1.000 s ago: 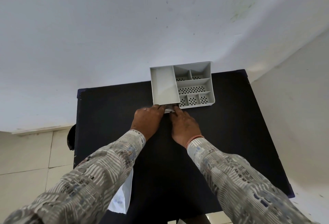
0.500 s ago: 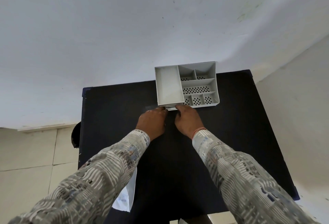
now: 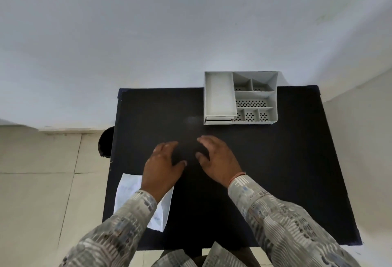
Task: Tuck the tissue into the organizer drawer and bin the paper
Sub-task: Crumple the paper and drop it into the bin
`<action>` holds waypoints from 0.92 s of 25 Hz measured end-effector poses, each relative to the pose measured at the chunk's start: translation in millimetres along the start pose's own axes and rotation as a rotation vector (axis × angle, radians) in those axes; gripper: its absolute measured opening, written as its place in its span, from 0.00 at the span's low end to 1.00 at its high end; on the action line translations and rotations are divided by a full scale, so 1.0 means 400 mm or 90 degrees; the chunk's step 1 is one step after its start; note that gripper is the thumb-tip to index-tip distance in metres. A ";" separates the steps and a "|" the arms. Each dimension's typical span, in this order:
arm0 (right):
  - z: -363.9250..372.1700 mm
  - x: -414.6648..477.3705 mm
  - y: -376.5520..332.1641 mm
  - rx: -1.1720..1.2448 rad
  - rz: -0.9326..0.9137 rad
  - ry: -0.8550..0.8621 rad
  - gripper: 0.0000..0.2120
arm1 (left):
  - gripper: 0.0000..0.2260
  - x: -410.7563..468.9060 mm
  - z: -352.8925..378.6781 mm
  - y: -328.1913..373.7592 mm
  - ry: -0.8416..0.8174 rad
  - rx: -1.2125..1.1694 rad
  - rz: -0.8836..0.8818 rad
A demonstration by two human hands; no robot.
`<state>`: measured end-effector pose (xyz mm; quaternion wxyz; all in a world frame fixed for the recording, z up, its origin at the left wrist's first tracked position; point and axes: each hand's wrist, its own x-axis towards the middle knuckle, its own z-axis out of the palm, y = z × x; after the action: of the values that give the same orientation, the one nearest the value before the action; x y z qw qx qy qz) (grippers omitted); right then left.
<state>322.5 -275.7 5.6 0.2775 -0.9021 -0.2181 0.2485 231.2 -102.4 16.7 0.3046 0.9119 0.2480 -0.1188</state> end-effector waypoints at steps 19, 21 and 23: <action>0.300 -0.145 -0.080 0.222 0.254 -0.432 0.08 | 0.27 -0.379 0.113 -0.263 -0.118 -0.661 -0.405; 0.240 -0.196 -0.088 0.445 0.258 -0.456 0.06 | 0.28 -0.408 0.096 -0.219 -0.085 -0.650 -0.368; 0.166 -0.242 -0.113 0.611 0.227 -0.486 0.07 | 0.26 -0.437 0.064 -0.166 -0.082 -0.642 -0.273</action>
<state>197.5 -267.1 17.0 0.5078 -0.5480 -0.0127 0.6646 46.2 -138.8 27.8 0.6873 0.5727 0.4354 -0.1002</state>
